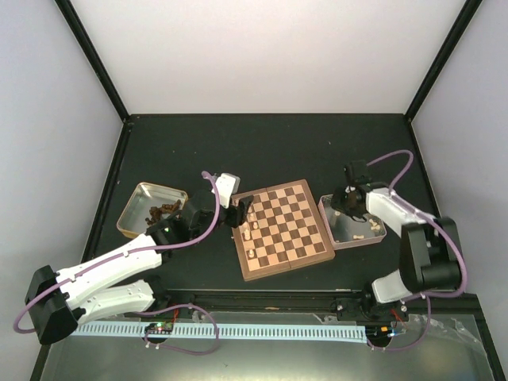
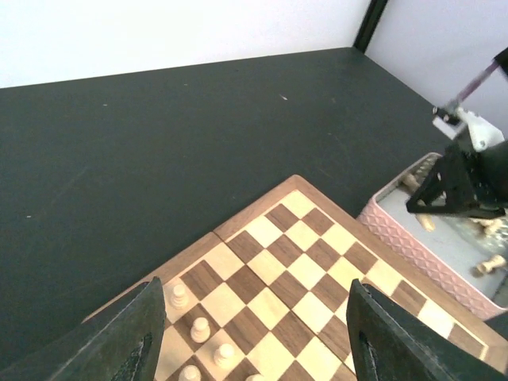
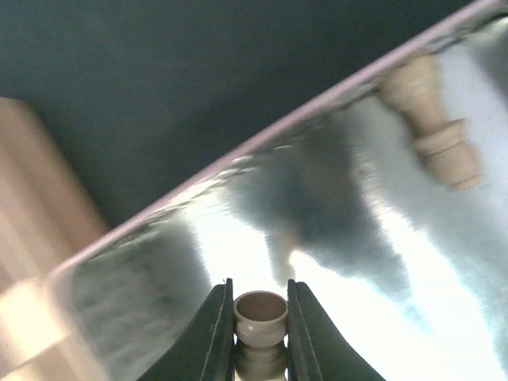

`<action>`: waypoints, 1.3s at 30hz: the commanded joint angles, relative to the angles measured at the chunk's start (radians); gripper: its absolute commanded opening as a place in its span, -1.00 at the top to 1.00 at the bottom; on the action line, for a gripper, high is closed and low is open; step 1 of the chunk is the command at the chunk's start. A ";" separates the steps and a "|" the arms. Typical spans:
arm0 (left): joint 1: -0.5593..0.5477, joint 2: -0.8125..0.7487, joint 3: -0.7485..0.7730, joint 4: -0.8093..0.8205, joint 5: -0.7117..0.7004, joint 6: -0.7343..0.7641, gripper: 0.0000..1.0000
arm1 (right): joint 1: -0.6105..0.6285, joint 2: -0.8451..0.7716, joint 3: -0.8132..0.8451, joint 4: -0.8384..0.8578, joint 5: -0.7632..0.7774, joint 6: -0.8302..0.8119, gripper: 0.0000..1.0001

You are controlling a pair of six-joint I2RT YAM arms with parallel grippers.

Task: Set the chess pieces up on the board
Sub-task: Pick up the chess piece from the storage box, then place the chess piece on the chessboard.

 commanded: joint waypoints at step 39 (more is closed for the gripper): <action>0.004 0.139 -0.057 0.381 0.295 -0.057 0.21 | 0.526 -0.317 -0.066 0.653 -0.390 1.108 0.85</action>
